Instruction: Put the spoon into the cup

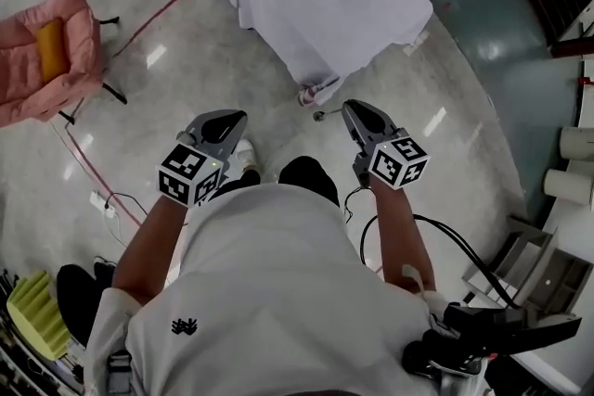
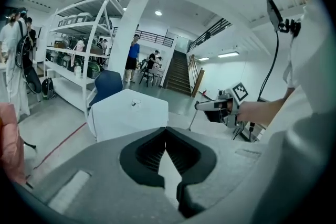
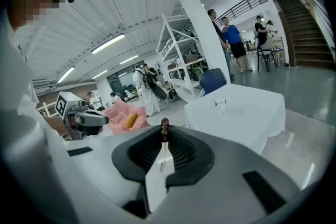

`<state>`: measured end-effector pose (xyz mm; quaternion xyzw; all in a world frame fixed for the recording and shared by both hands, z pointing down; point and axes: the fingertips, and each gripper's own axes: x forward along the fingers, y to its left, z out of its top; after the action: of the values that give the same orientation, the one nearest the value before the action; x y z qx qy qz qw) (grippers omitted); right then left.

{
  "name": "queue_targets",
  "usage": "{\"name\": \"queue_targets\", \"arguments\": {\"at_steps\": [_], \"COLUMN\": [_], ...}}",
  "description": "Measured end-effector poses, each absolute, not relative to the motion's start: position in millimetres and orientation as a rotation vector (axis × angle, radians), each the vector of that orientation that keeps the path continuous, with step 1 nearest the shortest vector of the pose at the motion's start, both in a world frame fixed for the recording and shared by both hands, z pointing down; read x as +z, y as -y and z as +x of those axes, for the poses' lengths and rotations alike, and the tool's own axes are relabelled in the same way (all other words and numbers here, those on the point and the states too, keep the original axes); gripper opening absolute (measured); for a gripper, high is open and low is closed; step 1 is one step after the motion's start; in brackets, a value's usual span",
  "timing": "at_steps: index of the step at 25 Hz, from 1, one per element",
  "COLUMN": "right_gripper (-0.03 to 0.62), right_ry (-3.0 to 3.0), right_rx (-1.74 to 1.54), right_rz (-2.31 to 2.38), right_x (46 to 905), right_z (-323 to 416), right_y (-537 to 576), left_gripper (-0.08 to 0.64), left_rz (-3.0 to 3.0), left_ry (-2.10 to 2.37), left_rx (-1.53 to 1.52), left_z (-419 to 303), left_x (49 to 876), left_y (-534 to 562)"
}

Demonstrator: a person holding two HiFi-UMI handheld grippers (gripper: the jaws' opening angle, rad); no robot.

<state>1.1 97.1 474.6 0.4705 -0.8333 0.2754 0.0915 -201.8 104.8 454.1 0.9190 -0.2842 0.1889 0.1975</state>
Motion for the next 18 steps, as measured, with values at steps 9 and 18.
{"name": "queue_targets", "arguments": {"at_steps": [9,18], "right_gripper": [0.043,0.043], "right_ry": [2.489,2.543], "right_rx": [0.782,0.76], "right_rz": [1.41,1.292], "right_x": [464,464], "right_z": [11,50], "right_y": [13,154], "left_gripper": [0.011,0.012], "left_rz": [2.538,2.457], "left_ry": [0.828,0.972], "left_rx": [0.494,0.49], "left_z": [-200,-172], "left_x": [455,448], "left_y": [-18,85]}}
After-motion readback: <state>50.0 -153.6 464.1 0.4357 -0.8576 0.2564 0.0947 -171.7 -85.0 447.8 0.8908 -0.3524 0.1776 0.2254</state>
